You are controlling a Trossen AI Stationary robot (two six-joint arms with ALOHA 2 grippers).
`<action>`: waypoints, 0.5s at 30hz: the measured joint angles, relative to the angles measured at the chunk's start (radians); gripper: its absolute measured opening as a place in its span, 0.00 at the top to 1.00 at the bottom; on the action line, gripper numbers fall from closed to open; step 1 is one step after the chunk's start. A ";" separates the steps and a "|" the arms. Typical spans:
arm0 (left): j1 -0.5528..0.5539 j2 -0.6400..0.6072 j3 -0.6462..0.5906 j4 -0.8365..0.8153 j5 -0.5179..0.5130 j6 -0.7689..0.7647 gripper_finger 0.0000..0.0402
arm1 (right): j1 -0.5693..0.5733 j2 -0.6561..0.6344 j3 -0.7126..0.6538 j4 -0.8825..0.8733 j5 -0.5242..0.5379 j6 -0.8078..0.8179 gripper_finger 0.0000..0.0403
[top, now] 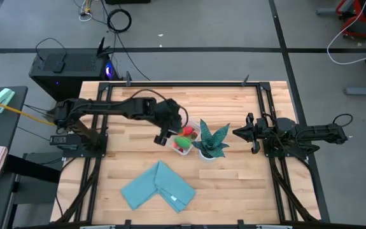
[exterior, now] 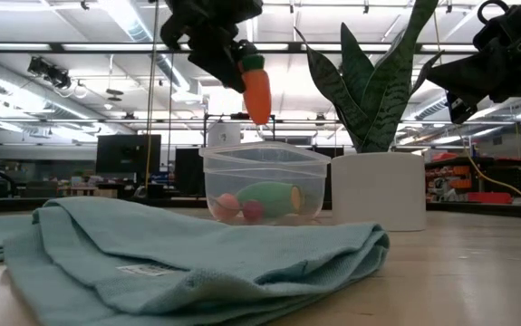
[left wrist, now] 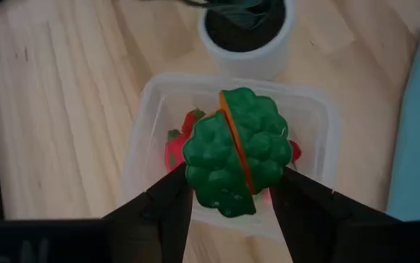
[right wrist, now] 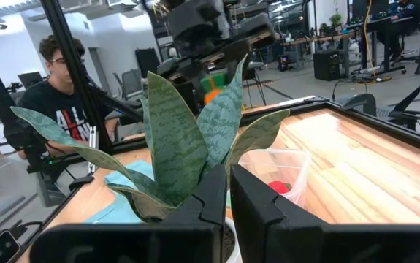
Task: Pick and placing Produce into tupperware
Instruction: Put the carrot into the container
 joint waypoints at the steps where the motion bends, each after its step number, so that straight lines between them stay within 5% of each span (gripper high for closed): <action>1: 0.012 0.000 0.000 0.000 0.016 -0.002 0.54 | 0.000 0.000 0.000 0.000 0.000 0.000 0.94; 15: 0.058 0.000 -0.009 0.032 0.116 -0.032 0.55 | 0.000 0.000 0.000 0.000 0.000 0.000 0.94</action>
